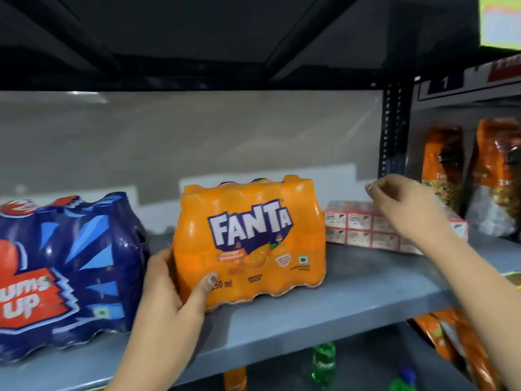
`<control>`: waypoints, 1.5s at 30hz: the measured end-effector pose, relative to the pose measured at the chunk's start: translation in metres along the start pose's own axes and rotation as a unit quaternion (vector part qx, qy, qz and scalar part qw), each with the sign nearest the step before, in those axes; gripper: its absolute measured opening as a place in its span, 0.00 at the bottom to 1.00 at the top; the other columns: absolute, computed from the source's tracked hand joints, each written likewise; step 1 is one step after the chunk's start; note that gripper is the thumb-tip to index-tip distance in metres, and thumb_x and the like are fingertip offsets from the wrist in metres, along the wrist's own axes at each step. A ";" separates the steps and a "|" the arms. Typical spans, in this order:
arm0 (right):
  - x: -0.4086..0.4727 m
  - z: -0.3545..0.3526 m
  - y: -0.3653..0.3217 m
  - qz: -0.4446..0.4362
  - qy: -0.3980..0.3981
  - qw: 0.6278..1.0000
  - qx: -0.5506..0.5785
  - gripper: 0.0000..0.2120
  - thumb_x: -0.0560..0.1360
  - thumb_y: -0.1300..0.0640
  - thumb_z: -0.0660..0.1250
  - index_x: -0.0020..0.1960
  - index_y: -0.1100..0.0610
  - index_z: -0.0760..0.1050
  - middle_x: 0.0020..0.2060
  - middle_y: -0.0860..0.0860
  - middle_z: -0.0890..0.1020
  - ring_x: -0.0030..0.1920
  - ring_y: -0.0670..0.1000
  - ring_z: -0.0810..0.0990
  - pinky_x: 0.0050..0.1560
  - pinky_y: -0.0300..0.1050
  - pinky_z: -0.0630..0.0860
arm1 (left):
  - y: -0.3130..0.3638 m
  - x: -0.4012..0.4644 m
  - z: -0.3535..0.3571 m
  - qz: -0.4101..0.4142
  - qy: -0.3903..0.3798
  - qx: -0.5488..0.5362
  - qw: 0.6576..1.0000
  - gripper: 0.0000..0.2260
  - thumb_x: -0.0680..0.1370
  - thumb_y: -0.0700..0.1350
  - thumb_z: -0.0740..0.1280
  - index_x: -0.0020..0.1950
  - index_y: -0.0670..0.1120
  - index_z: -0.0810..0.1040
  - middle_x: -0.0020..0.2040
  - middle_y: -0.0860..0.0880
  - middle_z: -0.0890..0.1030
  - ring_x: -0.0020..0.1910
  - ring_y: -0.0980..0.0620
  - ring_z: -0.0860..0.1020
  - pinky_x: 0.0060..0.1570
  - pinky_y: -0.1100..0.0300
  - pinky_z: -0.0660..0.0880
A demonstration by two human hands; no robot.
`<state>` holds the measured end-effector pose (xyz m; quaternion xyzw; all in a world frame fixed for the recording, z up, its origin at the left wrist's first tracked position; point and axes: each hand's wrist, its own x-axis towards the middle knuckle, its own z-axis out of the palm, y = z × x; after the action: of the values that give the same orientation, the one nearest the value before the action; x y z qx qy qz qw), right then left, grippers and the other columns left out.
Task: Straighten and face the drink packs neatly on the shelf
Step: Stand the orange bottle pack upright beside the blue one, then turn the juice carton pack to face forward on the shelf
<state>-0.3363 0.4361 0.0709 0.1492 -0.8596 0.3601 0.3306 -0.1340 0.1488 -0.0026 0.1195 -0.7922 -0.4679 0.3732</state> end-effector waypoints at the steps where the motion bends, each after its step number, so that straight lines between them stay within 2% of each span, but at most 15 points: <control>1: 0.026 -0.009 0.016 0.025 -0.017 0.998 -0.057 0.14 0.80 0.46 0.64 0.47 0.56 0.81 0.45 0.57 0.85 0.50 0.62 0.82 0.47 0.50 0.75 | 0.003 0.000 0.005 -0.005 0.007 0.000 1.000 0.25 0.75 0.47 0.73 0.68 0.52 0.66 0.63 0.48 0.79 0.58 0.49 0.80 0.56 0.52 0.78; 4: 0.076 -0.008 0.055 0.081 -0.132 0.970 -0.190 0.25 0.81 0.40 0.56 0.57 0.58 0.81 0.60 0.63 0.83 0.59 0.64 0.81 0.58 0.56 0.77 | 0.011 -0.003 0.010 -0.012 0.037 -0.006 0.999 0.32 0.70 0.55 0.74 0.71 0.54 0.68 0.63 0.46 0.79 0.60 0.44 0.80 0.59 0.45 0.77; 6: 0.082 0.001 0.071 0.108 -0.208 0.945 -0.227 0.33 0.81 0.36 0.52 0.69 0.59 0.76 0.71 0.62 0.77 0.68 0.63 0.77 0.66 0.56 0.73 | 0.018 -0.003 0.013 0.014 0.063 0.004 0.998 0.27 0.68 0.64 0.74 0.65 0.68 0.70 0.62 0.48 0.80 0.59 0.45 0.81 0.58 0.42 0.78; 8: 0.078 0.008 0.074 0.093 -0.227 0.945 -0.218 0.33 0.82 0.36 0.50 0.68 0.61 0.76 0.71 0.63 0.76 0.68 0.64 0.76 0.66 0.55 0.73 | 0.012 -0.004 0.010 0.048 0.074 0.048 0.995 0.30 0.66 0.67 0.71 0.67 0.70 0.70 0.66 0.49 0.79 0.63 0.46 0.80 0.60 0.40 0.78; 13: 0.059 -0.003 0.067 -0.019 -0.117 0.966 -0.228 0.30 0.84 0.42 0.49 0.53 0.63 0.81 0.56 0.66 0.83 0.58 0.66 0.81 0.58 0.57 0.73 | 0.021 -0.020 0.040 0.196 0.176 0.101 0.959 0.32 0.77 0.53 0.66 0.79 0.44 0.62 0.77 0.40 0.65 0.78 0.42 0.64 0.75 0.38 0.62; 16: 0.038 -0.002 0.067 -0.118 0.021 0.959 -0.257 0.27 0.82 0.42 0.55 0.51 0.64 0.80 0.47 0.65 0.84 0.50 0.65 0.82 0.54 0.57 0.71 | 0.057 -0.028 0.077 0.340 0.124 0.067 0.930 0.27 0.78 0.37 0.65 0.76 0.40 0.62 0.75 0.35 0.65 0.78 0.38 0.63 0.76 0.37 0.59; 19: 0.017 -0.001 0.087 -0.224 0.113 0.941 -0.227 0.22 0.80 0.42 0.59 0.48 0.62 0.77 0.41 0.60 0.80 0.43 0.63 0.78 0.46 0.55 0.65 | 0.092 -0.024 0.115 0.369 0.028 0.004 0.929 0.24 0.80 0.38 0.63 0.75 0.44 0.64 0.75 0.41 0.69 0.77 0.41 0.66 0.75 0.38 0.62; 24: 0.015 0.000 0.131 -0.239 0.037 0.969 -0.044 0.27 0.81 0.35 0.51 0.60 0.55 0.75 0.56 0.55 0.79 0.61 0.58 0.74 0.65 0.61 0.63 | 0.134 -0.002 0.184 0.198 -0.061 -0.032 0.978 0.25 0.80 0.53 0.62 0.76 0.47 0.69 0.73 0.52 0.72 0.71 0.62 0.69 0.73 0.57 0.64; 27: 0.025 0.004 0.140 -0.157 -0.054 0.984 -0.058 0.29 0.83 0.38 0.50 0.79 0.51 0.60 0.82 0.56 0.57 0.82 0.58 0.50 0.78 0.62 0.39 | 0.144 0.016 0.220 0.008 -0.085 -0.051 0.995 0.29 0.82 0.59 0.59 0.81 0.50 0.60 0.76 0.50 0.70 0.69 0.52 0.74 0.68 0.52 0.72; 31: 0.033 0.001 0.144 -0.063 -0.194 0.976 0.073 0.34 0.86 0.49 0.51 0.83 0.57 0.36 0.82 0.54 0.34 0.81 0.56 0.33 0.81 0.57 0.38 | 0.151 0.012 0.250 -0.145 -0.073 -0.106 0.981 0.31 0.82 0.64 0.51 0.82 0.53 0.53 0.73 0.46 0.75 0.57 0.49 0.81 0.37 0.62 0.76; 33: 0.025 -0.002 0.139 -0.036 -0.276 0.945 0.174 0.34 0.84 0.41 0.49 0.84 0.53 0.40 0.83 0.52 0.41 0.83 0.53 0.40 0.81 0.54 0.42 | 0.145 0.006 0.250 -0.133 -0.036 -0.119 0.983 0.30 0.82 0.65 0.49 0.80 0.51 0.61 0.69 0.47 0.79 0.48 0.54 0.81 0.33 0.66 0.70; 36: 0.005 -0.023 0.135 0.024 -0.341 0.899 0.275 0.55 0.64 0.16 0.52 0.80 0.51 0.64 0.78 0.56 0.69 0.78 0.56 0.67 0.78 0.57 0.62 | 0.134 0.000 0.248 -0.112 0.008 -0.168 0.979 0.32 0.80 0.68 0.48 0.73 0.48 0.70 0.61 0.48 0.83 0.46 0.58 0.81 0.36 0.65 0.71; 38: -0.010 -0.035 0.127 0.037 -0.354 0.862 0.361 0.50 0.61 0.20 0.64 0.73 0.50 0.74 0.73 0.54 0.76 0.70 0.49 0.76 0.73 0.50 0.71 | 0.129 -0.008 0.245 -0.082 0.037 -0.182 0.979 0.34 0.78 0.71 0.47 0.68 0.47 0.72 0.57 0.50 0.82 0.48 0.59 0.80 0.47 0.61 0.76; 42: -0.039 -0.044 0.102 0.000 -0.327 0.884 0.334 0.52 0.54 0.36 0.83 0.73 0.37 0.63 0.63 0.33 0.80 0.62 0.33 0.79 0.67 0.40 0.74 | 0.127 -0.023 0.244 -0.005 0.097 -0.228 0.969 0.24 0.76 0.69 0.49 0.50 0.53 0.74 0.47 0.47 0.84 0.51 0.49 0.83 0.63 0.43 0.76; 45: -0.053 -0.034 0.080 0.014 -0.214 0.950 0.229 0.61 0.56 0.39 0.84 0.79 0.41 0.51 0.58 0.40 0.83 0.56 0.45 0.84 0.55 0.41 0.77 | 0.128 -0.022 0.243 0.007 0.076 -0.258 0.963 0.25 0.77 0.69 0.49 0.50 0.52 0.76 0.39 0.45 0.87 0.52 0.41 0.85 0.66 0.39 0.73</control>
<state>-0.3208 0.5166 0.0109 0.2820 -0.8069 0.5111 0.0903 -0.2692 0.3869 0.0243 0.0487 -0.6148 -0.6432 0.4538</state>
